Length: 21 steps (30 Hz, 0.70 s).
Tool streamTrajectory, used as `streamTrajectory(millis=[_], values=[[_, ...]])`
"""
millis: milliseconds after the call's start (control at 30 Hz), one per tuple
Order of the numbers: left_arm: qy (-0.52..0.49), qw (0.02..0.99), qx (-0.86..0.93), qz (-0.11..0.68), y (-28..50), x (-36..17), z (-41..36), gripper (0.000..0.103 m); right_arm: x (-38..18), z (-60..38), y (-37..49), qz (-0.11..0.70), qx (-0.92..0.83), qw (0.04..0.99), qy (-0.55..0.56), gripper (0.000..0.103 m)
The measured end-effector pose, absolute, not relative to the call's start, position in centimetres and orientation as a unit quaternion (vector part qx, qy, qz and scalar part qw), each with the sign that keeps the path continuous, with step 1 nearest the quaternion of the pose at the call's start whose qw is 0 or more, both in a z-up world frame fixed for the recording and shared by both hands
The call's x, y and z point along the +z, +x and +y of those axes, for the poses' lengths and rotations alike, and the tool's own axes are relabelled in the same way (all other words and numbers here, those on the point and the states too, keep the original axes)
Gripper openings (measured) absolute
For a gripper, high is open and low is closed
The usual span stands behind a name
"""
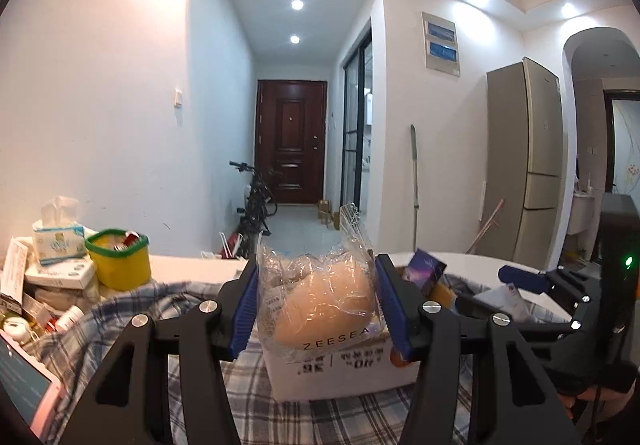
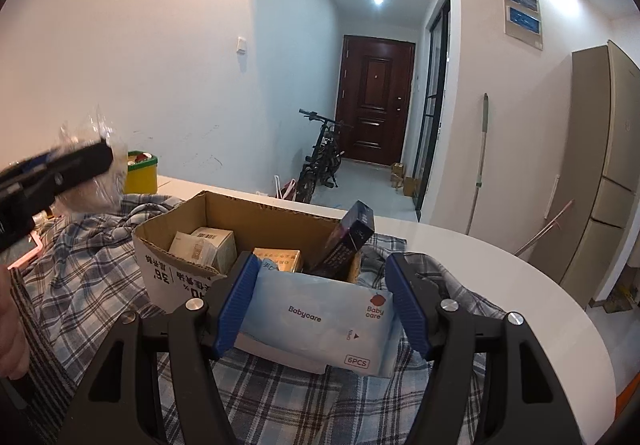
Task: Organize objects
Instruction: 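Lift the sponge bag with the left gripper and carry it over the box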
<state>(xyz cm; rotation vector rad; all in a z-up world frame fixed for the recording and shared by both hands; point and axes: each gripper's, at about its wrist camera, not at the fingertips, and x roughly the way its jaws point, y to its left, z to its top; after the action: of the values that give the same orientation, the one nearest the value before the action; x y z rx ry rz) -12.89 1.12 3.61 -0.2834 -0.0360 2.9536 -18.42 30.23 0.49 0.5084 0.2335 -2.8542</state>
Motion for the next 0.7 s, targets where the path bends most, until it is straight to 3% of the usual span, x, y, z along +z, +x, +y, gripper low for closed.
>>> streamTrajectory(millis=[233,500,700], values=[[-0.079,0.096,0.991,-0.056,-11.4,9.1,0.5,0.057,5.2,29.9,-16.8,0.057,-0.979,0.133,0.143,0.065],[-0.011,0.083,0.994,-0.065,-9.9,18.1,1.1,0.057,15.4,29.3,-13.8,0.033,-0.982,0.186,0.011,0.065],[0.009,0.067,0.995,-0.073,-10.5,18.6,0.4,0.057,17.9,28.9,-14.6,0.014,-0.985,0.171,0.000,0.065]])
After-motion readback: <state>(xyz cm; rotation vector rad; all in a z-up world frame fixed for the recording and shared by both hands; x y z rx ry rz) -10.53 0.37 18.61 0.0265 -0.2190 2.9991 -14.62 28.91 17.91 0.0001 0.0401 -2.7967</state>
